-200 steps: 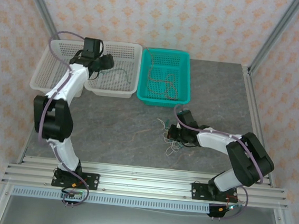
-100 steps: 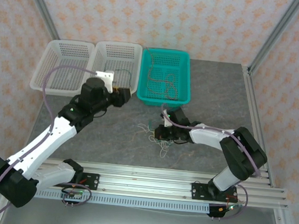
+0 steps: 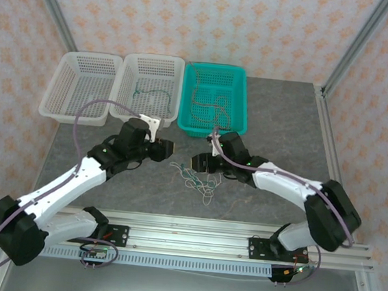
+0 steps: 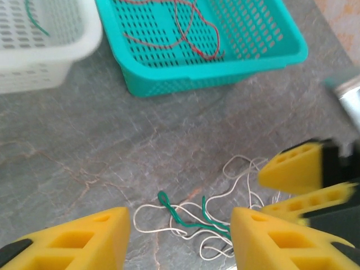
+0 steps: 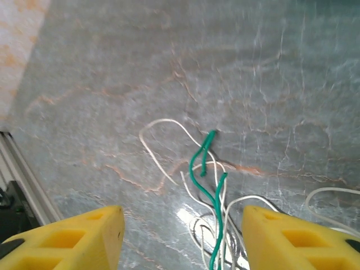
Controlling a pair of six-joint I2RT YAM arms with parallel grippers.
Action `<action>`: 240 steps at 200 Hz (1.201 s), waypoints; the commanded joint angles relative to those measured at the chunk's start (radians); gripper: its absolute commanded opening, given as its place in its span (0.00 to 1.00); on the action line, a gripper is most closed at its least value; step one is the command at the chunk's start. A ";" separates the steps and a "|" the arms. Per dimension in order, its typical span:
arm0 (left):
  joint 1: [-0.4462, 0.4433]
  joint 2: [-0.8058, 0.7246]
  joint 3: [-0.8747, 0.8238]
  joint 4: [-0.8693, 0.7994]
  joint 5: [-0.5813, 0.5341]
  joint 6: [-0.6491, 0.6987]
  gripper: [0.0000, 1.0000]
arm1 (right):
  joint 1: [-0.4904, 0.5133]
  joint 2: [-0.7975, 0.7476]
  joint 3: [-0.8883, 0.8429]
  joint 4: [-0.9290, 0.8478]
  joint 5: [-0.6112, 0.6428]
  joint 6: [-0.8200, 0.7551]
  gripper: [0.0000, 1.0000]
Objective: Untangle the cables
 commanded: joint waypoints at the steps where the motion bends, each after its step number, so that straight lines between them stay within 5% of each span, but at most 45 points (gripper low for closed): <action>1: -0.048 0.095 0.054 -0.001 0.022 0.003 0.50 | 0.000 -0.128 -0.057 0.034 0.123 0.009 0.61; 33: -0.146 0.287 0.175 -0.099 -0.124 0.001 0.38 | -0.003 -0.302 -0.181 0.079 0.348 0.037 0.72; 70: -0.204 0.460 0.223 -0.033 -0.089 -0.060 0.26 | -0.011 -0.439 -0.270 0.090 0.447 0.055 0.78; 184: -0.205 0.681 0.242 0.071 -0.041 -0.104 0.23 | -0.023 -0.502 -0.296 0.046 0.461 0.053 0.82; 213: -0.204 0.674 0.240 0.070 -0.036 -0.103 0.00 | -0.024 -0.502 -0.301 0.047 0.465 0.056 0.82; 240: -0.205 0.608 0.242 0.059 -0.015 -0.113 0.00 | -0.026 -0.495 -0.308 0.052 0.446 0.045 0.82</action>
